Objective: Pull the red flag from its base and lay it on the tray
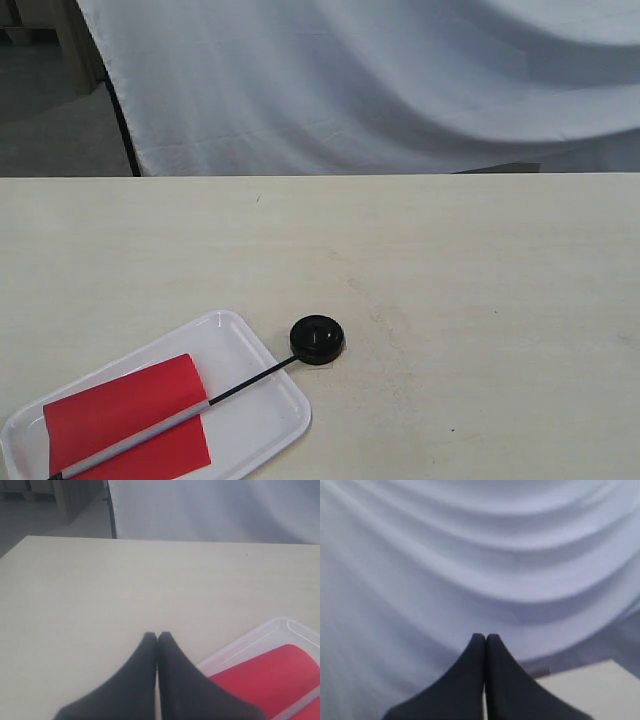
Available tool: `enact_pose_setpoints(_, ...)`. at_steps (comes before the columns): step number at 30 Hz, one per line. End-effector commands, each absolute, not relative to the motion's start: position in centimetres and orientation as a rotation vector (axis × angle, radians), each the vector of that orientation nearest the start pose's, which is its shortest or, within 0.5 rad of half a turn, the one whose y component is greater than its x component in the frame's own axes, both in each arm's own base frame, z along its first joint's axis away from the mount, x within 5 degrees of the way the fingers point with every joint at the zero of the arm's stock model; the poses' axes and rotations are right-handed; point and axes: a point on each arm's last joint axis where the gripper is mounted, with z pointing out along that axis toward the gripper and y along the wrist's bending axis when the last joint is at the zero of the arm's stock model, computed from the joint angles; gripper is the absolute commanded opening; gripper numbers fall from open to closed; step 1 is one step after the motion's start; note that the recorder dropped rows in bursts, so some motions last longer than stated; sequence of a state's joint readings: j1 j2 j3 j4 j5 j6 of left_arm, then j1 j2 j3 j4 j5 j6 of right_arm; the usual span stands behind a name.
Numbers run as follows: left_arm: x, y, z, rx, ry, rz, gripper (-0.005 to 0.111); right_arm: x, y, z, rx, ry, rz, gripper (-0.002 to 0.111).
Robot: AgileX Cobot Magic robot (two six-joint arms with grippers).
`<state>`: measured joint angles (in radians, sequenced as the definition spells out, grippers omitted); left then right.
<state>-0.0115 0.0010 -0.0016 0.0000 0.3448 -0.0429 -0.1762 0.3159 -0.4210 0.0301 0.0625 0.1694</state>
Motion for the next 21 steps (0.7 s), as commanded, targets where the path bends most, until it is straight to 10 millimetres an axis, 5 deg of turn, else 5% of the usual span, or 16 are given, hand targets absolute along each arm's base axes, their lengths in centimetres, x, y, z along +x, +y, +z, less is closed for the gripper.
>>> enact_pose_setpoints(1, 5.4, -0.1, 18.2, -0.022, 1.825, -0.042, 0.000, 3.3, -0.6, 32.2, 0.238, 1.144, 0.037, -0.001)
enact_pose_setpoints(14, 5.4, -0.1, 18.2, -0.022, 1.825, -0.042, 0.000, 2.7, 0.1, 30.8, 0.087, 1.192, 0.220, -0.001)
enact_pose_setpoints(21, 5.4, -0.1, 18.2, -0.022, 1.825, -0.042, 0.000, 3.8, 0.6, 28.0, 0.041, 1.326, 0.296, -0.001)
